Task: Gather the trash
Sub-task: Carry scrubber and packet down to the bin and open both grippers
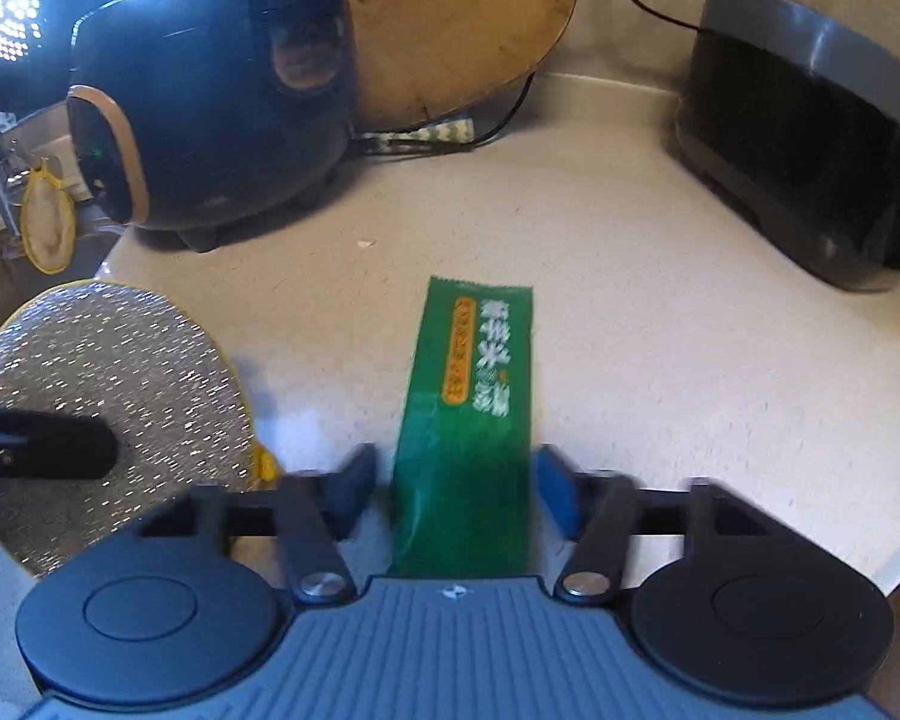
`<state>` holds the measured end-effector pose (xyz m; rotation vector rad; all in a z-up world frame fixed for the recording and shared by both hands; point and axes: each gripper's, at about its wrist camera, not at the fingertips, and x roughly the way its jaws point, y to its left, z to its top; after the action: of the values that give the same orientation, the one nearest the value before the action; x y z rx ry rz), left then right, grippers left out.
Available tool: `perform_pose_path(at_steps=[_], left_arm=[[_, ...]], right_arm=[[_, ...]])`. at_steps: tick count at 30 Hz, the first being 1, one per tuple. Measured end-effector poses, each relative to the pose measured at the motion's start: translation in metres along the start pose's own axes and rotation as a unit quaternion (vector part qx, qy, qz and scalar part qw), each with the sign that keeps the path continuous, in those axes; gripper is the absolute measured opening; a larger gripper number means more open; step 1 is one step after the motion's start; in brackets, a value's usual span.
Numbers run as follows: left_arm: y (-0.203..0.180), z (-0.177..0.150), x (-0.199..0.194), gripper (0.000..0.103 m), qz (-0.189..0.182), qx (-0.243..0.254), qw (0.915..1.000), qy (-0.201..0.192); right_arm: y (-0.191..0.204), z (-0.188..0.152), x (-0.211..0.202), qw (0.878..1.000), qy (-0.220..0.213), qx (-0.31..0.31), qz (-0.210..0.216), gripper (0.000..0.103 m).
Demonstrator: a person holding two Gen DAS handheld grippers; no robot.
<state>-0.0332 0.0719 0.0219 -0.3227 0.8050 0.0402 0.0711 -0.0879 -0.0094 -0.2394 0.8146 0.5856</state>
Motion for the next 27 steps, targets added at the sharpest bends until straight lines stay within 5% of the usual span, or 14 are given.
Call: perform_pose_path(at_steps=[4,10,16,20,23,27], left_arm=[[-0.003,0.000,-0.002,0.020,-0.011,0.014,0.9998,0.000],[-0.023,0.005,-0.001,0.020,-0.048,0.059,0.9971,0.004],[-0.066,0.010,0.005,0.020,-0.115,0.118,0.9862,0.013],[-0.111,0.006,0.018,0.020,-0.193,0.161,0.9666,0.050],[-0.150,-0.002,0.037,0.020,-0.249,0.191,0.9446,0.095],[-0.209,-0.030,0.083,0.020,-0.279,0.240,0.9128,0.176]], right_arm=[[-0.003,-0.001,-0.022,1.000,-0.016,0.025,0.008,0.022],[-0.027,-0.008,-0.073,0.993,-0.063,0.100,-0.004,0.018],[-0.060,-0.040,-0.126,0.978,-0.096,0.168,-0.080,0.018],[-0.089,-0.077,-0.154,0.958,-0.096,0.222,-0.154,0.018],[-0.110,-0.113,-0.176,0.936,-0.092,0.265,-0.212,0.018],[-0.133,-0.171,-0.195,0.901,-0.073,0.325,-0.276,0.018]])
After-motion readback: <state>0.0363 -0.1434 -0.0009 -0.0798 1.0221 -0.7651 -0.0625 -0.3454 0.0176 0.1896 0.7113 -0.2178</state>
